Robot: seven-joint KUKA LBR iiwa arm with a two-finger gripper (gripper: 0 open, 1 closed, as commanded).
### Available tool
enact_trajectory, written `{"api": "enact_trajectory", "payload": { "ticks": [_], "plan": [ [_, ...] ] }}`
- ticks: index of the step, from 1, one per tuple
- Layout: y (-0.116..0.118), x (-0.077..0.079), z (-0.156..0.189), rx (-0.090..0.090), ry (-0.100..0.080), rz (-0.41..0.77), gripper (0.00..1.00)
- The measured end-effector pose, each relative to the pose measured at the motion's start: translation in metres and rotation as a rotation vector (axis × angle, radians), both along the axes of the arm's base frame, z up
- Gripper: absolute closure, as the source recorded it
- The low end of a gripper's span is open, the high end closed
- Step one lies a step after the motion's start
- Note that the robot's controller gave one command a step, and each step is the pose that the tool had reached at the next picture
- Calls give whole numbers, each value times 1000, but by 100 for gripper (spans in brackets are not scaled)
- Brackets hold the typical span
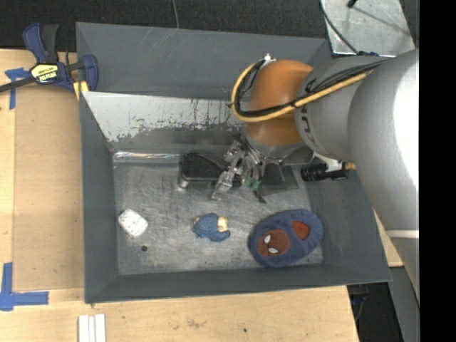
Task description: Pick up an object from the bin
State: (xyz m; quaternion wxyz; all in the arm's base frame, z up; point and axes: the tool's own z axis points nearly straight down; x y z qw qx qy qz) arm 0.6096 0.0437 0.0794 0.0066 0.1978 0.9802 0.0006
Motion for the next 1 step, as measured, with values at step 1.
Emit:
{"api": "enact_trajectory", "payload": {
  "ticks": [1],
  "plan": [
    [4, -16, 155, 1, 11, -27, 100]
  ]
}}
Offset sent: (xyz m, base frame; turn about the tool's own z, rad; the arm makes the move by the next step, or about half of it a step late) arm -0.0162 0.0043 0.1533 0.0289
